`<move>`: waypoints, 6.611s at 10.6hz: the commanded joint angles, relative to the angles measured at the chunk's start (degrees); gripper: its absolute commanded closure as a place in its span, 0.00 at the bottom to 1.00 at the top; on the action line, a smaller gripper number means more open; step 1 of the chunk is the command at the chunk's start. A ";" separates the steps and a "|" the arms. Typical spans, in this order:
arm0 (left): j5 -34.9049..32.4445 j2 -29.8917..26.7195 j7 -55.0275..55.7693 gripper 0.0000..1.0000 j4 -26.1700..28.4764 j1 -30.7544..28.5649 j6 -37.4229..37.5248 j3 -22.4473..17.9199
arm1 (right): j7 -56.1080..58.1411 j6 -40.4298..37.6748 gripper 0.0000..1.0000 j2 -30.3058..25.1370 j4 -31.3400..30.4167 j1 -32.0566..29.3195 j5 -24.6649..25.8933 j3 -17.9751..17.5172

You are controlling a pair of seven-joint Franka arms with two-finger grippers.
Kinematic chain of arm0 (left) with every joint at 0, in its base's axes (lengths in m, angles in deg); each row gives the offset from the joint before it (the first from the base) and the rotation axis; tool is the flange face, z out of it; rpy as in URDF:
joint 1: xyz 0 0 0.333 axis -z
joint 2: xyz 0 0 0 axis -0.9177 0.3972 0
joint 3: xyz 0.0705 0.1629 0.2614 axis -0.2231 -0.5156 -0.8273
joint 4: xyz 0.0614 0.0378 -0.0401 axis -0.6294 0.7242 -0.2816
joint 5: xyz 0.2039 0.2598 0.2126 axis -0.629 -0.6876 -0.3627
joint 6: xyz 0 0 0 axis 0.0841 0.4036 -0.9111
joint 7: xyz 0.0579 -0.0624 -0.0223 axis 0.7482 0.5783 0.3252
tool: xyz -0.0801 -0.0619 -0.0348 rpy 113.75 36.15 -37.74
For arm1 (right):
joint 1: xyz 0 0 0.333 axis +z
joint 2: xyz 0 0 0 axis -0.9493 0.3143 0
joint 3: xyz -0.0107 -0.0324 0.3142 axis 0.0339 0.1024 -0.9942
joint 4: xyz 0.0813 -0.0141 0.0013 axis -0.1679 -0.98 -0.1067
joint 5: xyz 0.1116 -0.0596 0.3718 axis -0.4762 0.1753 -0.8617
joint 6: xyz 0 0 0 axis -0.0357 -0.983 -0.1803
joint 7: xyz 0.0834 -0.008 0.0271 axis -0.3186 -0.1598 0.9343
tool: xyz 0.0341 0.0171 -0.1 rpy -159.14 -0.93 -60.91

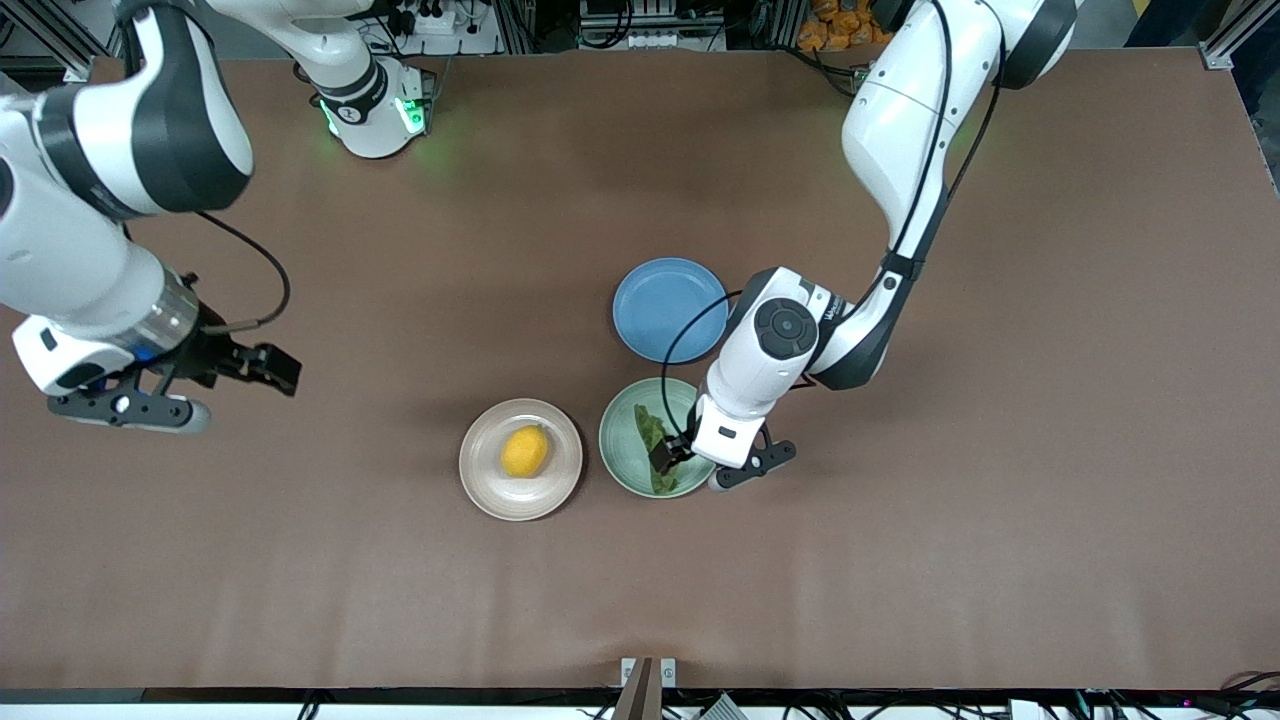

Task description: Place lemon and lettuce in plates

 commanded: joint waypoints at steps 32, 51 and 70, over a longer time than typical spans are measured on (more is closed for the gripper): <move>-5.26 -34.12 -47.64 0.00 38.78 -26.62 31.48 0.28 | 20.30 -6.19 0.00 -12.23 -4.66 -12.38 -2.19 -0.12; -0.68 -45.11 -47.37 0.00 22.39 -26.09 43.94 3.18 | 16.51 -7.86 0.00 -12.32 -1.24 -12.82 -6.95 -0.03; -3.50 -47.93 -48.25 0.00 13.14 -29.17 52.29 2.48 | 16.78 -13.66 0.00 -12.32 -1.24 -13.44 -6.86 0.23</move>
